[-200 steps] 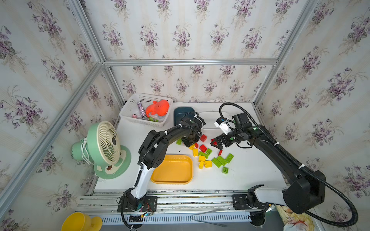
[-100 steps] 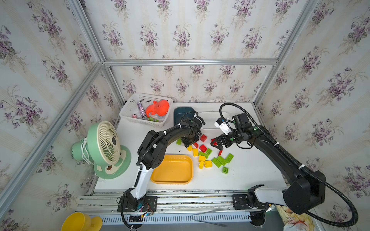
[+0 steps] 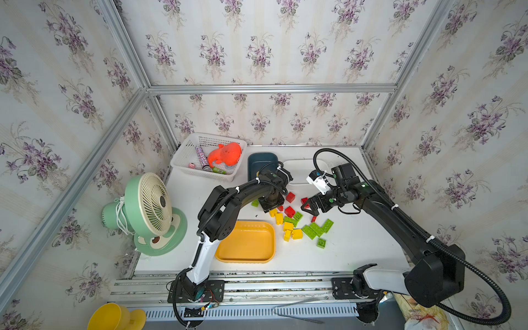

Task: Sort the legos into containers by color
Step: Pick up the lego from the center of the table.

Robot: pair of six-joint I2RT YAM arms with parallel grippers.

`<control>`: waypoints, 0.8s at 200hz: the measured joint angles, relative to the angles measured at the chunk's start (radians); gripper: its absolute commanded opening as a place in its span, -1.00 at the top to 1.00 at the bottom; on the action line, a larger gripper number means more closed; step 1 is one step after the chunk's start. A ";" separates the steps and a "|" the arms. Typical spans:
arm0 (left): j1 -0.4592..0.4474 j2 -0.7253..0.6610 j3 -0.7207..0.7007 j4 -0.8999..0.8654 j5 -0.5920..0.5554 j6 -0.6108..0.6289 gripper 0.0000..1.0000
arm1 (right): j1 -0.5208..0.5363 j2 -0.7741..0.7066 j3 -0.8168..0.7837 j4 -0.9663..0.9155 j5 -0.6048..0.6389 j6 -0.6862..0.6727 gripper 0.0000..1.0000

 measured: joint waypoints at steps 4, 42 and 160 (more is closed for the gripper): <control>0.000 0.000 0.000 0.000 0.000 0.004 -0.05 | 0.000 0.000 0.000 0.000 0.000 0.000 -0.97; -0.005 0.016 -0.013 0.024 0.016 0.015 0.13 | -0.002 0.002 -0.006 0.004 -0.003 0.000 -0.97; 0.026 -0.149 0.043 -0.033 -0.030 0.093 0.54 | -0.027 -0.005 0.008 -0.004 -0.008 0.000 -0.97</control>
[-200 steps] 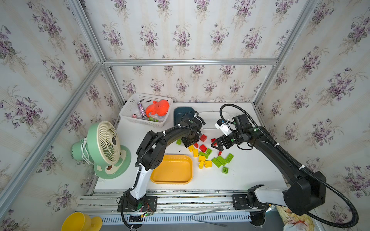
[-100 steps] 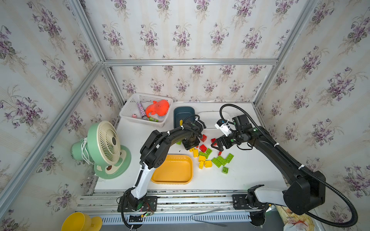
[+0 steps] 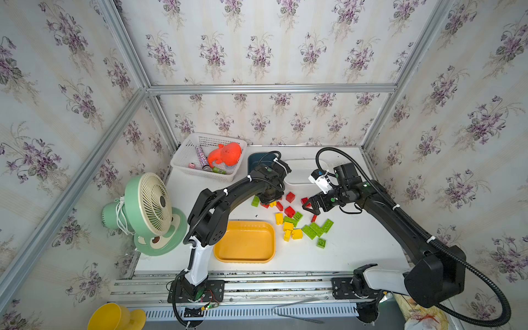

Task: Sort the legos into containers by color
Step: Pick up the lego from the center of the table, then place the lego in the container.

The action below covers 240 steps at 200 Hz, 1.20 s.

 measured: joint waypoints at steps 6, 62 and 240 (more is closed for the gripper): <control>0.006 -0.007 0.021 -0.011 -0.006 0.013 0.53 | -0.002 0.000 0.006 0.002 -0.004 0.000 -0.97; 0.113 0.151 0.359 -0.074 -0.035 0.209 0.51 | -0.004 0.024 0.027 0.038 -0.064 0.034 -0.96; 0.101 0.052 0.191 -0.026 -0.019 0.391 -0.55 | -0.005 0.045 0.037 0.024 -0.092 0.043 -0.95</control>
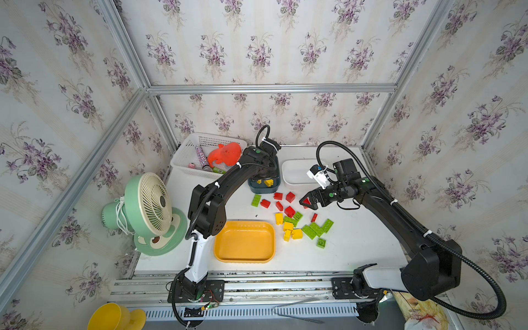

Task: Sort the legos into containers by color
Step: Place the lego in the container, then pick up the lego from the center of the table.

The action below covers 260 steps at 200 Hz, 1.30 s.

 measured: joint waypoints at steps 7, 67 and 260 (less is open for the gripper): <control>-0.016 -0.033 -0.051 0.003 0.008 -0.010 -0.55 | 0.000 -0.002 -0.003 0.002 0.002 0.000 -0.95; -0.162 -0.149 -0.338 0.068 0.101 -0.080 -0.45 | 0.000 -0.018 -0.034 0.000 0.017 -0.004 -0.95; -0.226 0.001 -0.406 0.225 0.118 -0.134 0.42 | -0.012 -0.094 -0.116 -0.035 0.041 -0.029 -0.95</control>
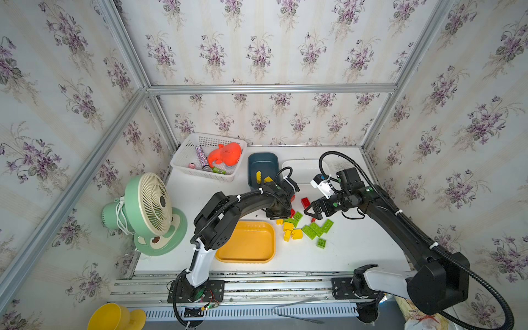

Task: Sort the legos into containers by color
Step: Pick up the lego from the center of the table.

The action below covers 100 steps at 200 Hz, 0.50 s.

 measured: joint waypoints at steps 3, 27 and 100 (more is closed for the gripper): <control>0.000 0.001 0.002 -0.002 0.000 0.000 0.44 | 0.000 0.001 0.000 0.000 0.000 0.000 -0.95; 0.003 0.002 0.011 -0.009 0.000 0.011 0.43 | -0.002 0.009 0.000 0.000 0.000 0.000 -0.95; 0.079 -0.109 0.146 -0.121 -0.096 0.085 0.36 | -0.010 0.034 0.035 -0.005 -0.005 -0.001 -0.95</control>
